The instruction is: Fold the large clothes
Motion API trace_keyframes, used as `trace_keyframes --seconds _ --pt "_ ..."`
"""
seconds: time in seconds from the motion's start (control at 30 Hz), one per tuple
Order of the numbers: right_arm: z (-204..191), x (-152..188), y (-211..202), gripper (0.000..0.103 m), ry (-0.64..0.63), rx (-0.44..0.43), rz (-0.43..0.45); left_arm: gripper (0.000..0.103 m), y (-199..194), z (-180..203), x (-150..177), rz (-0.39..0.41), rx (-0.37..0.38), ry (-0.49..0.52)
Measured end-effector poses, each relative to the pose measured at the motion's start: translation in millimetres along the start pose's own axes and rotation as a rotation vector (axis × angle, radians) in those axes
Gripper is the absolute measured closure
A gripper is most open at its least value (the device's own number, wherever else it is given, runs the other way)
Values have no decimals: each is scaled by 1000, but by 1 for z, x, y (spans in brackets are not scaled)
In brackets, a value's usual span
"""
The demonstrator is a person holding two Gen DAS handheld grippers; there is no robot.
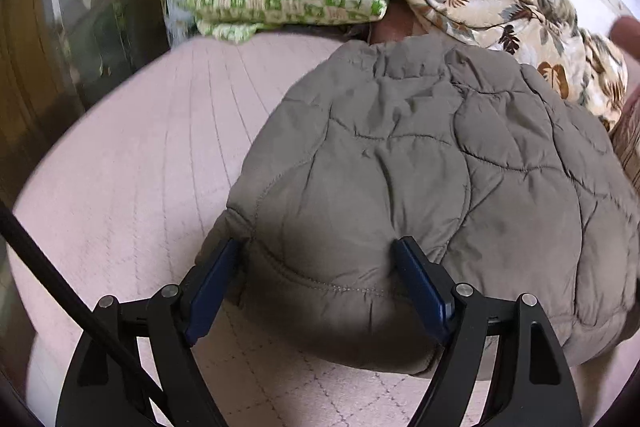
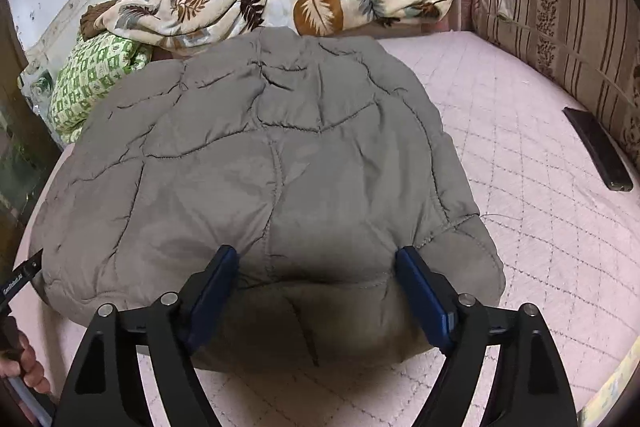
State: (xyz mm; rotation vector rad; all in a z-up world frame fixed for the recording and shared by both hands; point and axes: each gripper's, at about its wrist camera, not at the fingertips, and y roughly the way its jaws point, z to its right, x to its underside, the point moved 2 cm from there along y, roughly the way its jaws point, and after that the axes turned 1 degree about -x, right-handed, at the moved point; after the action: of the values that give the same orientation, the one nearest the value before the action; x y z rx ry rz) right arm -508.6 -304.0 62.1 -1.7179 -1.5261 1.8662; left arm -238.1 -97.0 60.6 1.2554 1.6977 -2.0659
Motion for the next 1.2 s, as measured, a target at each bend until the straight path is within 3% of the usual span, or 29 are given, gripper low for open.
trace_keyframes --seconds 0.1,0.2,0.27,0.37,0.47,0.67,0.73,0.83,1.03,1.13,1.2 --pt "-14 4 -32 19 -59 26 107 24 -36 -3 6 103 25 -15" --pt "-37 26 -92 19 -145 1 261 24 -91 1 26 227 92 15" --pt "-48 47 -127 19 -175 -44 319 24 -131 4 45 275 153 45" --pt "-63 82 -171 18 -228 -92 337 23 -178 7 65 313 233 82" --pt "-74 101 -204 17 -255 -135 329 16 -220 2 82 338 270 79" --pt "-92 108 -290 5 -270 -189 456 3 -295 -12 91 442 246 113" --pt "-101 109 -312 0 -284 -207 512 2 -308 -16 89 444 262 122" --pt "-116 115 -317 0 -330 -211 547 1 -314 -11 94 446 246 141" --pt "-113 121 -287 0 -310 -199 434 1 -301 4 100 385 169 201" --pt "-105 121 -282 0 -287 -185 425 1 -303 11 102 384 184 234" --pt "-102 120 -281 0 -279 -179 429 1 -301 14 103 378 245 254"
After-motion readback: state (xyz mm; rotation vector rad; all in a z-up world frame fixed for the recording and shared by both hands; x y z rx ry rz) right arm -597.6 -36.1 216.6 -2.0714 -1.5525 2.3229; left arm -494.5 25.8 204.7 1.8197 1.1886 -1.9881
